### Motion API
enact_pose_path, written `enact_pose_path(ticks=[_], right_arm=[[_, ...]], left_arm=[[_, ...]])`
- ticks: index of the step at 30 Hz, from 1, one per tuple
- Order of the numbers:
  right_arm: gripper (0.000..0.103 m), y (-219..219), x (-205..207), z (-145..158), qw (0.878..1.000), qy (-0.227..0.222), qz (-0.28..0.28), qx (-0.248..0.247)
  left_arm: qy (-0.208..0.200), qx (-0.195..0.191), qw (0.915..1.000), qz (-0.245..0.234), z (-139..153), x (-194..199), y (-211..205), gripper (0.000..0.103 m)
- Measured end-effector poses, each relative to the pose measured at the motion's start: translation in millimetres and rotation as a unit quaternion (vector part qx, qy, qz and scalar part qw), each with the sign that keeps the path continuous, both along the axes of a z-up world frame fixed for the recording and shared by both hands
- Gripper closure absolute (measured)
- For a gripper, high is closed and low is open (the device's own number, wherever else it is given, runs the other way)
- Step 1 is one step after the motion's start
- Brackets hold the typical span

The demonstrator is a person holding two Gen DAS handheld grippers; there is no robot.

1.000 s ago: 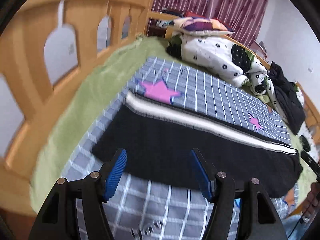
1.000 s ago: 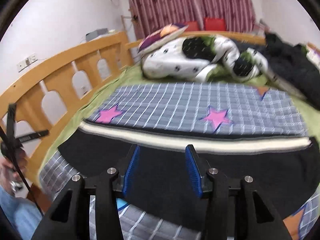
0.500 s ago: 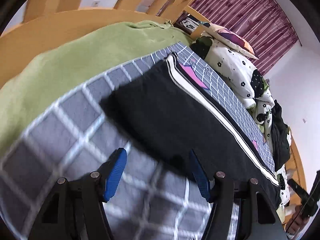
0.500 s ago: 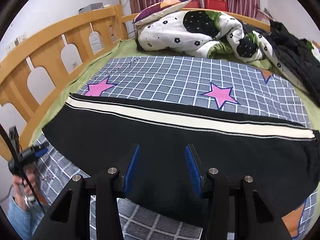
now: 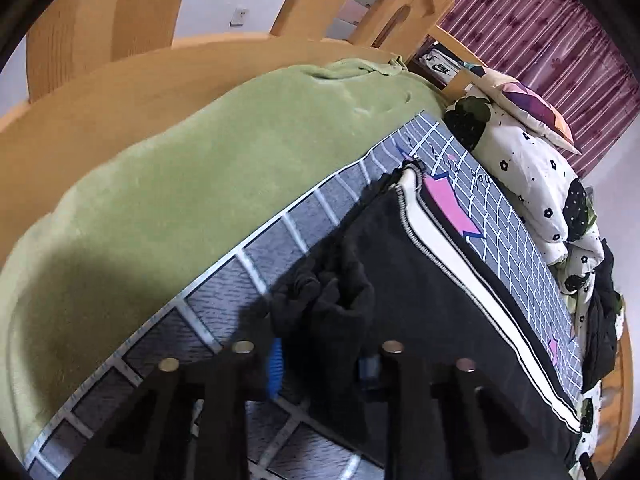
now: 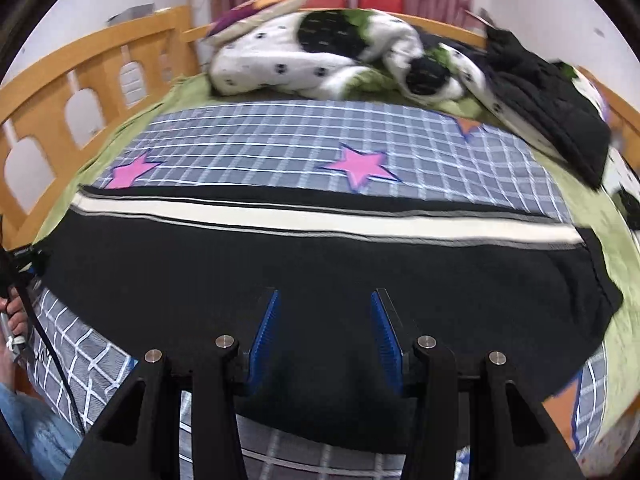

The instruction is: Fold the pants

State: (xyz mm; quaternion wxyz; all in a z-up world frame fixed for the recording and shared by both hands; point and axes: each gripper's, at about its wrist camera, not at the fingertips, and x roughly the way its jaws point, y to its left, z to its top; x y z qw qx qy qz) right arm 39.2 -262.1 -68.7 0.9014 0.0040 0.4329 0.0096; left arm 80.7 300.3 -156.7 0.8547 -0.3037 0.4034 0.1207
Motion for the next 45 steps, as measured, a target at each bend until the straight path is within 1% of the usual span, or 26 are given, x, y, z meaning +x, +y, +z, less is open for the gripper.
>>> enact_pose_path(ticks=[2,5,6,7,9,10,11,12,13,15,18,20,21,23,24,26,27,29,30,32,34,35,36,37,39,45], right_arm=[[0.056,-14.8,-5.0,0.1,1.000,-0.012,-0.013,0.013],[0.056,-34.7,-12.6,-4.6,0.998,-0.036,-0.025,0.034],[0.056,-44.9,-16.5,-8.6,0.998,-0.048,-0.030,0.037],[0.056,-52.4,-18.4,-12.6,0.997,-0.056,-0.033,0.041],[0.057,-73.5,-22.7,-24.4,0.995,-0.065,-0.046,0.054],[0.058,-85.5,-22.5,-30.4,0.995,-0.059,-0.062,0.058],[0.062,-94.6,-22.0,-33.3,0.994,-0.054,-0.071,0.062],[0.063,-105.1,-22.6,-34.4,0.993,-0.052,-0.073,0.071],[0.063,-112.0,-24.9,-33.6,0.993,-0.056,-0.070,0.078],[0.063,-124.4,-32.2,-32.8,0.992,-0.070,-0.070,0.081],[0.063,-146.5,-46.5,-36.6,0.989,-0.078,-0.086,0.087],[0.063,-162.5,-54.5,-37.1,0.986,-0.078,-0.099,0.108],[0.063,-172.4,-60.2,-35.7,0.983,-0.086,-0.106,0.121],[0.063,-184.9,-68.4,-34.7,0.980,-0.097,-0.124,0.124],[0.063,-189.7,-70.3,-34.8,0.979,-0.098,-0.132,0.125],[0.063,-200.5,-76.6,-35.5,0.975,-0.100,-0.143,0.138],[0.063,-204.6,-79.6,-35.9,0.973,-0.102,-0.148,0.145],[0.063,-206.0,-81.3,-35.7,0.972,-0.104,-0.149,0.145],[0.063,-204.0,-80.4,-35.9,0.973,-0.105,-0.147,0.141],[0.063,-198.9,-78.7,-35.8,0.975,-0.105,-0.142,0.136],[0.063,-190.8,-74.8,-35.8,0.976,-0.102,-0.132,0.138],[0.063,-185.3,-71.8,-35.0,0.977,-0.102,-0.127,0.140],[0.063,-180.4,-70.5,-34.0,0.977,-0.102,-0.122,0.141],[0.063,-172.9,-66.5,-32.8,0.978,-0.102,-0.115,0.142],[0.062,-155.5,-58.8,-31.0,0.980,-0.101,-0.093,0.147],[0.061,-76.9,-21.2,-37.9,0.985,-0.055,0.011,0.164]], left_arm=[[-0.003,0.060,0.9982,-0.002,20.7,0.4,-18.4,0.081],[-0.025,0.170,0.9851,-0.014,58.4,-0.7,-60.5,0.081],[-0.038,0.207,0.9775,-0.021,73.2,-2.4,-79.7,0.081],[-0.047,0.228,0.9721,-0.027,82.9,-2.4,-91.2,0.081],[-0.076,0.301,0.9488,-0.059,109.4,-6.5,-142.2,0.081],[-0.086,0.325,0.9388,-0.074,119.5,-6.4,-165.7,0.081],[-0.093,0.340,0.9315,-0.089,126.2,-6.7,-187.0,0.082],[-0.101,0.350,0.9240,-0.116,133.7,-6.6,-218.3,0.082],[-0.104,0.351,0.9208,-0.133,136.7,-6.1,-236.4,0.082],[-0.111,0.346,0.9119,-0.190,139.5,-3.9,-297.5,0.082],[-0.103,0.325,0.9083,-0.243,125.2,-1.7,-360.7,0.083],[-0.096,0.316,0.9035,-0.273,100.8,-6.1,-401.6,0.083],[-0.090,0.311,0.9004,-0.290,80.2,-10.3,-424.1,0.083],[-0.076,0.296,0.8981,-0.316,54.4,-20.6,-453.1,0.083],[-0.063,0.278,0.8970,-0.338,35.9,-24.7,-467.8,0.083],[-0.043,0.263,0.8936,-0.361,15.7,-34.3,-485.8,0.083],[-0.040,0.282,0.8881,-0.360,7.3,-40.3,-494.5,0.083],[-0.060,0.324,0.8718,-0.362,5.9,-51.7,-499.6,0.082],[-0.060,0.325,0.8643,-0.379,9.5,-54.6,-497.7,0.078],[-0.057,0.281,0.8646,-0.412,20.5,-57.4,-487.0,0.067],[-0.057,0.237,0.8723,-0.424,38.9,-63.2,-465.2,0.060],[-0.062,0.219,0.8754,-0.427,50.1,-67.2,-450.5,0.047],[-0.073,0.204,0.8788,-0.425,60.9,-71.7,-434.0,0.038],[-0.082,0.200,0.8814,-0.420,65.9,-72.6,-425.1,0.027],[-0.106,0.218,0.8898,-0.387,83.3,-75.8,-389.1,0.026],[-0.064,0.300,0.9038,-0.298,98.4,-49.0,-301.3,0.026]])
